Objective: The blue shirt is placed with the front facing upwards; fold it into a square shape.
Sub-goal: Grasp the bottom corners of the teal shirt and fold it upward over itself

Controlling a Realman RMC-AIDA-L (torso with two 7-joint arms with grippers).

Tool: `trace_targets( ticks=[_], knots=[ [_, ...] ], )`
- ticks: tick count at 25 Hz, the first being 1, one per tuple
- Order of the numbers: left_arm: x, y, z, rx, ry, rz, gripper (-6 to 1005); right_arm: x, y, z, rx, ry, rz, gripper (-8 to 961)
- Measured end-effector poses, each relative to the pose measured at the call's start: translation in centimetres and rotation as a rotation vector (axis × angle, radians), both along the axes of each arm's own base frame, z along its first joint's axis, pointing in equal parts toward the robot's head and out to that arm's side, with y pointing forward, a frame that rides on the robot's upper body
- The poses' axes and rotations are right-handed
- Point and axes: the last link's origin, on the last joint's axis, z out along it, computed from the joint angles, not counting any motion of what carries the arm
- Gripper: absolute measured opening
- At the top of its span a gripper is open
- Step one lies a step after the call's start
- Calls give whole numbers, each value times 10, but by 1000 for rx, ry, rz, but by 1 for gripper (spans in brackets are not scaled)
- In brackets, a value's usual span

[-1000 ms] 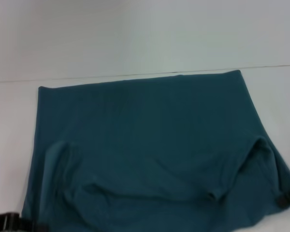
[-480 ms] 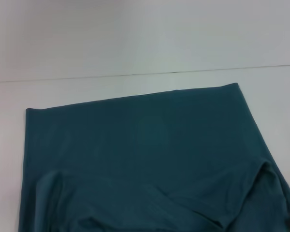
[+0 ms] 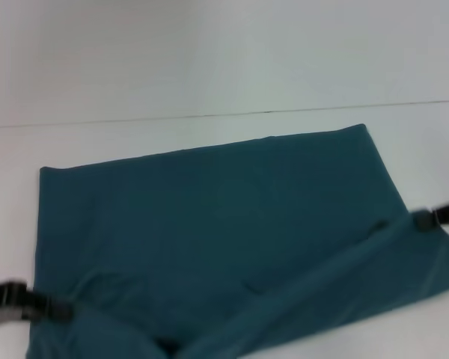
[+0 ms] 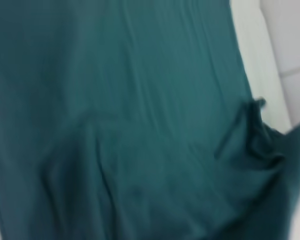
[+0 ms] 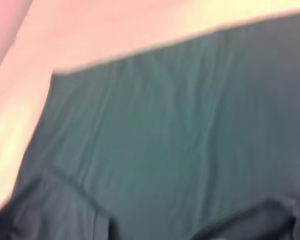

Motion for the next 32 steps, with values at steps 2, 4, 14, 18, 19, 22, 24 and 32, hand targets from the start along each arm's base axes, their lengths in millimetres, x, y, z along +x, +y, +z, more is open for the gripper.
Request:
trace_targets(
  ticks=[2,4,14,18,19,22,24,32],
  knots=[
    [2,16,1,38,33,20,62,-2,11,-2,48,10,-16,30],
    [4,29,2,77,56,39,62,-4,20,-4,86,14,-32,30],
    [2,76,4,309,150,139,63,-12,56,-8,285,28,-91,30],
    [7,92,4,376,168,150,64,-12,64,-14,314,12,-105,30],
    [8,95,3,382,172,148,64,-11,65,-17,317,7,-113,30],
    [13,104,-4,395,191,139,64,-9,70,-23,328,-18,-123,30],
    [14,108,-6,412,200,138,64,-8,72,-26,336,-30,-127,30],
    [10,116,-9,514,202,170,66,-6,81,-34,386,-67,-132,30]
  ],
)
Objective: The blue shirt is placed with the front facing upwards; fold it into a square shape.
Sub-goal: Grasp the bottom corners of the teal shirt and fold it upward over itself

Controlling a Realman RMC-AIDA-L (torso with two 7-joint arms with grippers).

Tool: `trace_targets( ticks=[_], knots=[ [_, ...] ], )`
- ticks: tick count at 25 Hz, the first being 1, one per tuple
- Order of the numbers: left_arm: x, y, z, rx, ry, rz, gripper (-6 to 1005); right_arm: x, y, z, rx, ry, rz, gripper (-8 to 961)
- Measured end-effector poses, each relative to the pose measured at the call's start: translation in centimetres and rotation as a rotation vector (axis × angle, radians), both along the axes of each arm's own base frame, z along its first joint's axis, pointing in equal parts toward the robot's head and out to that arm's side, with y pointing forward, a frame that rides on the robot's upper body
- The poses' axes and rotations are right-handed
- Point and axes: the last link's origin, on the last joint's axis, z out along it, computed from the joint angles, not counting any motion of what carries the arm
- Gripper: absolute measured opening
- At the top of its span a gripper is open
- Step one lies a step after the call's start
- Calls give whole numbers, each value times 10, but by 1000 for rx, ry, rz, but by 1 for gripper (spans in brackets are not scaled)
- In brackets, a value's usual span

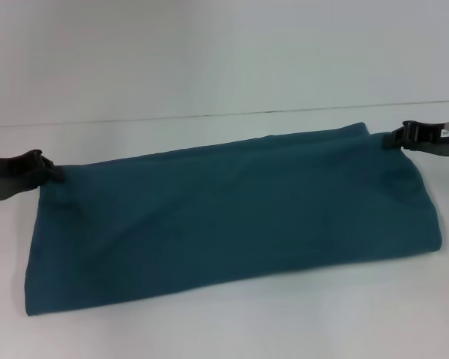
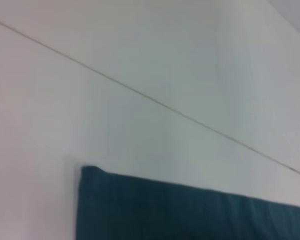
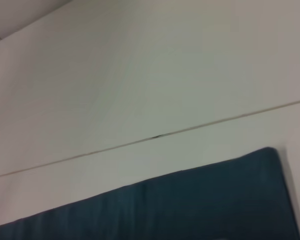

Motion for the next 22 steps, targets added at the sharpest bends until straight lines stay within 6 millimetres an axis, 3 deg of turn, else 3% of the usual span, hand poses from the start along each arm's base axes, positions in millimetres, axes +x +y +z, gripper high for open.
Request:
trace_targets(
  ticks=[11,22],
  knots=[
    [-3,8,-6,63,20,30,67,-14,25,-21,52,-74,14,31],
    [1,16,-1,95,36,23,68,-28,44,-23,101,-138,42,50]
  ],
)
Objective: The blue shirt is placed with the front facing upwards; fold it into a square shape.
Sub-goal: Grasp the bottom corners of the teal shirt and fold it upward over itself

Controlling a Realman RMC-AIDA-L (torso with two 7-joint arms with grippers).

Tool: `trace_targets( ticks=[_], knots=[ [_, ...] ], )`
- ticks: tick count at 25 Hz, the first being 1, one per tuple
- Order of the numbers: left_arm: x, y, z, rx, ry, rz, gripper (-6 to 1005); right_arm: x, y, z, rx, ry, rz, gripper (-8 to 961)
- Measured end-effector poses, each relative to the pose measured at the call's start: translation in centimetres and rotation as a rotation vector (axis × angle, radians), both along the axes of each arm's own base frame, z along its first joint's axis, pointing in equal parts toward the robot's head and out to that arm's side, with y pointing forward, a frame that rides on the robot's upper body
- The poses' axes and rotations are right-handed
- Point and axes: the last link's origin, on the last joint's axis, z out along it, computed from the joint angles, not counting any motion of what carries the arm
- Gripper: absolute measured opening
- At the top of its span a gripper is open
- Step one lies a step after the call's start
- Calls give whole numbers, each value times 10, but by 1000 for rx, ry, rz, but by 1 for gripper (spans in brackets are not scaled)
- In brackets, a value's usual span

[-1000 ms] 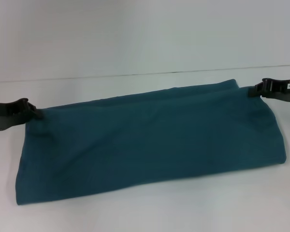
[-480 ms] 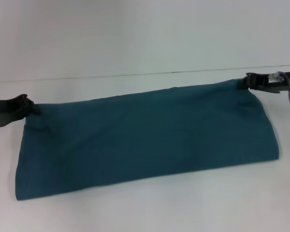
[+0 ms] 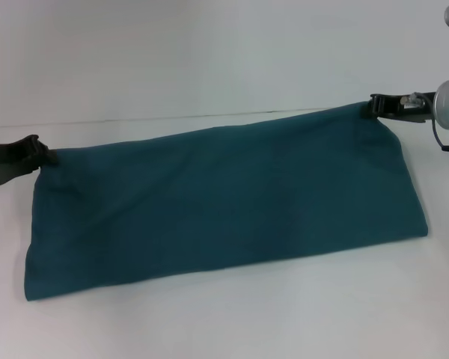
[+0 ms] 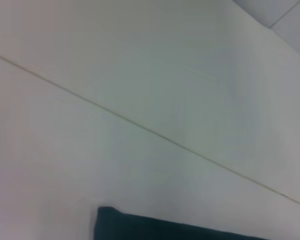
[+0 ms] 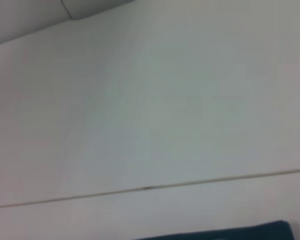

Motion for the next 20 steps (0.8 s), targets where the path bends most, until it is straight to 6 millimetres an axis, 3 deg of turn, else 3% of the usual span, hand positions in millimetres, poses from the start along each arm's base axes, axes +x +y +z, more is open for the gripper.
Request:
trace_targets(
  ticks=[14,20],
  knots=[
    [3,3,-1,20,-3,-4,70,-9,9,-6,-18,-55,25,74],
    [-4,6,3,74,-4,37,71,5,13,10,52,-97,-47,106]
  ],
)
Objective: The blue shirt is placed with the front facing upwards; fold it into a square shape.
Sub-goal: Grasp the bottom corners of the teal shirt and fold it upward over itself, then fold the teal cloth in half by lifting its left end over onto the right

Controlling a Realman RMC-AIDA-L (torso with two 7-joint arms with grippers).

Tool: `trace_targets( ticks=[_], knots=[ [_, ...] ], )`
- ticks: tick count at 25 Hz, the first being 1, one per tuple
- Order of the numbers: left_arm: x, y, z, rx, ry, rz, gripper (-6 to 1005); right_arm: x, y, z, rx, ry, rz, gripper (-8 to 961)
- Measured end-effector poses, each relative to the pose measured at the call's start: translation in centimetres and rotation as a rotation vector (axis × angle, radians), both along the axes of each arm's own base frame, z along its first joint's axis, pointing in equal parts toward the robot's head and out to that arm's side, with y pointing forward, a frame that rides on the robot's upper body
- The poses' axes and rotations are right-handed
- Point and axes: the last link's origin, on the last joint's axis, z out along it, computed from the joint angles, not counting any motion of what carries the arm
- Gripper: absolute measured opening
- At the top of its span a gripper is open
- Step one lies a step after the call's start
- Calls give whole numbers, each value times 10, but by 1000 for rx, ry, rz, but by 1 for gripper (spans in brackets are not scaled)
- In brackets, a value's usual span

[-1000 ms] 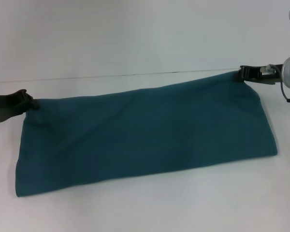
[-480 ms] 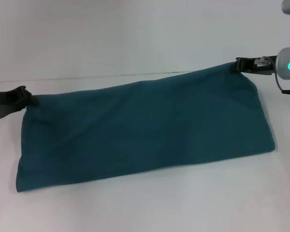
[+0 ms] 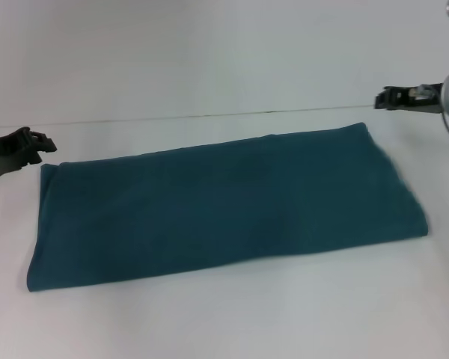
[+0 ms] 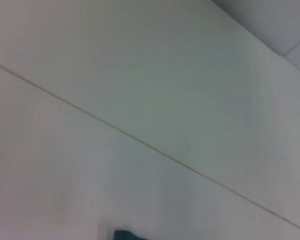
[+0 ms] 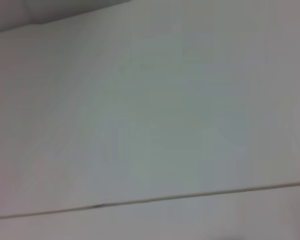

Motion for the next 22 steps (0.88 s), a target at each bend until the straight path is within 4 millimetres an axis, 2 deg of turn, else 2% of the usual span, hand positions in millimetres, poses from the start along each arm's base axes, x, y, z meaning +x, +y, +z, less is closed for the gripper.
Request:
trace_targets(
  ticks=[6,9,11,16,20,22],
  knots=[
    [-7,-3,3,12,-17,34,350,3,6,25,29,-44,-12,245],
    [-9,-7,1,2,-28,39,497,3,6,41,21,-7,-17,315],
    [-10,-11,2,1,-52,37,577,1,2,51,-7,58,-9,396],
    [-8,-28,10,25,-165,-27,733,-8,-29,61,-107,319,124,579],
    [-6,-53,16,11,-302,-111,733,-5,-70,51,-191,484,229,669],
    [-7,-64,17,-15,-344,-134,732,2,-88,42,-225,511,241,664]
  ],
)
